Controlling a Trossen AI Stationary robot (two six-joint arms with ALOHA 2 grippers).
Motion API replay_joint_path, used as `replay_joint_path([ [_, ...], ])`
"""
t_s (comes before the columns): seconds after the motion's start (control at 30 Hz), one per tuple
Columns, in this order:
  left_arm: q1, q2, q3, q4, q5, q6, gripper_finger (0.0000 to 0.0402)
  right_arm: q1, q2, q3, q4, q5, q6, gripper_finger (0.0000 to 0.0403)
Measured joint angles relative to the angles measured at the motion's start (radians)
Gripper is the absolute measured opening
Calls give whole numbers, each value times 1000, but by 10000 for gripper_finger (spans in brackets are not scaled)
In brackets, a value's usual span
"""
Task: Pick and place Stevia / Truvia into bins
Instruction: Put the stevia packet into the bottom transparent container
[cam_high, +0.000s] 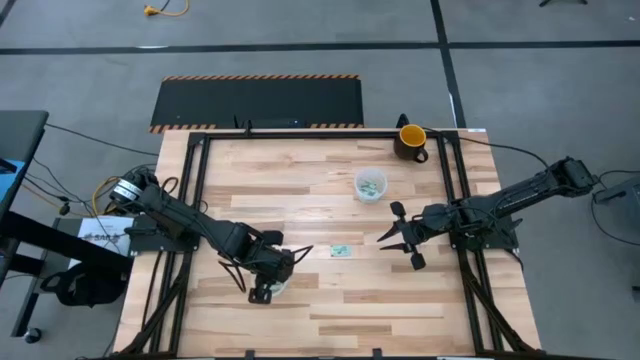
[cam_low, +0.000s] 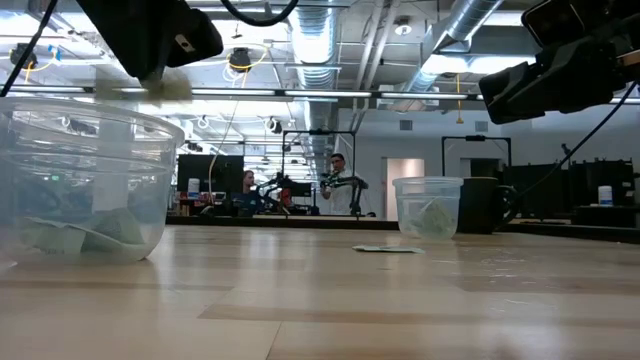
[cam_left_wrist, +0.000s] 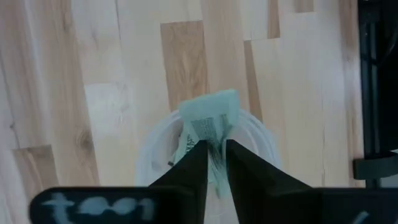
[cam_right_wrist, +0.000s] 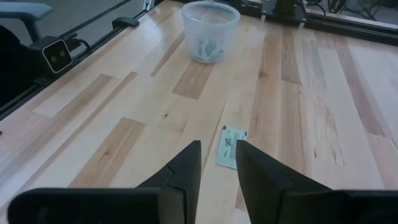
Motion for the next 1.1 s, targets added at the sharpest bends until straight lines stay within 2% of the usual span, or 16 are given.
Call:
replay_joint_path([
  [0.4, 2, 0, 0, -29, -43, 1, 114, 0, 0, 0, 0, 0, 0, 93],
  [0.5, 10, 0, 0, -15, -114, 45, 119, 0, 0, 0, 0, 0, 0, 93],
  [0.6, 30, 0, 0, 40, -227, 98, 119, 0, 0, 0, 0, 0, 0, 93],
  [0.7, 63, 0, 0, 147, -357, 112, 119, 0, 0, 0, 0, 0, 0, 93],
  [0.77, 99, 0, 0, 237, -404, 83, 119, 0, 0, 0, 0, 0, 0, 93],
  [0.83, 139, 0, 0, 315, -378, 68, 119, 0, 0, 0, 0, 0, 0, 93],
  [0.97, 217, 0, 0, 402, -164, 82, 119, 0, 0, 0, 0, 0, 0, 93],
  [1.1, 277, 19, -1, 443, -90, 78, 119, 0, 0, 0, -1, 0, -1, 93],
])
